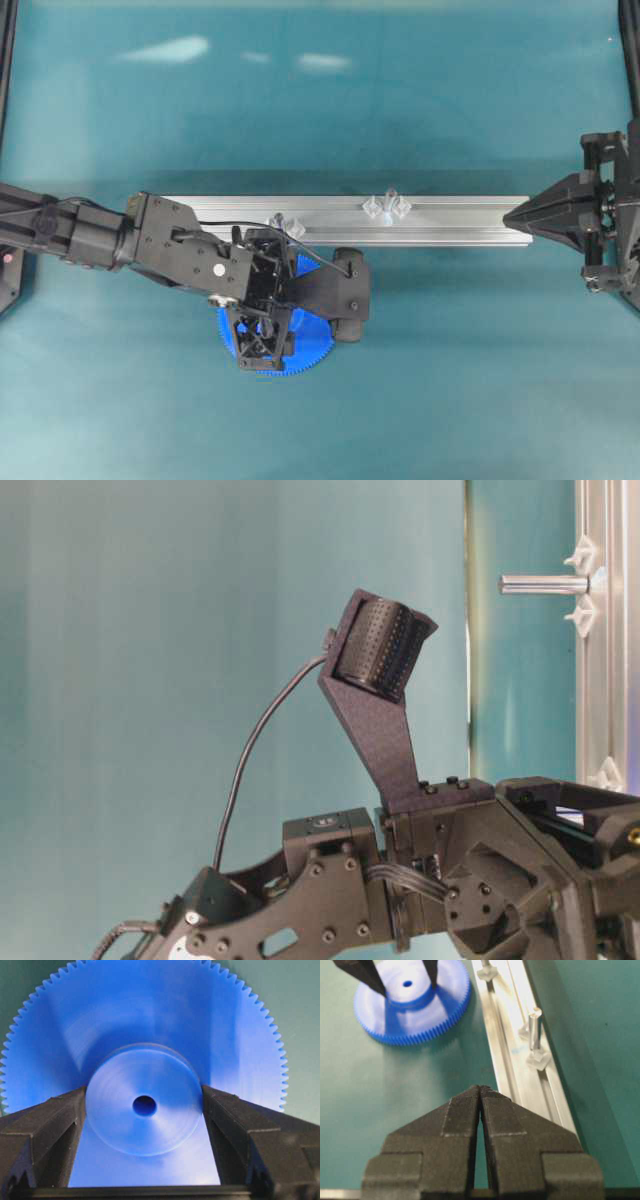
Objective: Insert the large gear onto the shaft.
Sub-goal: 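Lift the blue gear and carry it over the rail toward the right shaft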
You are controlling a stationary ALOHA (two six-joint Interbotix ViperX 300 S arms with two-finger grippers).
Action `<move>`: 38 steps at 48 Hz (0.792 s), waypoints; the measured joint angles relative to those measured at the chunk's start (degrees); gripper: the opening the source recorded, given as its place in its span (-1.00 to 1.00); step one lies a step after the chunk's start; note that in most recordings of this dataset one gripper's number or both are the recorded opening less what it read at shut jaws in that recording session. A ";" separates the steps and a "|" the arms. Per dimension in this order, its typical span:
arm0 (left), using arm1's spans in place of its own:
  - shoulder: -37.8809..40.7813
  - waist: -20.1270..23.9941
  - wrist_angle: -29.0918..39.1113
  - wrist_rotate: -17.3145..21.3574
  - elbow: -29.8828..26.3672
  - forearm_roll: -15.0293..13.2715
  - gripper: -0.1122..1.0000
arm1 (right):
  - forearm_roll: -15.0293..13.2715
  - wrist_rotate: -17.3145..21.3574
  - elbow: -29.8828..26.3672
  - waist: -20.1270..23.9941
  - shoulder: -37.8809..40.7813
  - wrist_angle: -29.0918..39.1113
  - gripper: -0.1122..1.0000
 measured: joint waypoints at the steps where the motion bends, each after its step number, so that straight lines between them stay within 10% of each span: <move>1: 0.00 0.00 0.70 0.09 -0.18 0.00 0.59 | 0.00 0.00 0.00 0.00 -0.09 0.00 -0.63; 38: -0.88 2.11 14.33 5.36 -13.89 0.00 0.59 | -0.09 0.00 0.09 0.00 -1.05 -0.09 -0.63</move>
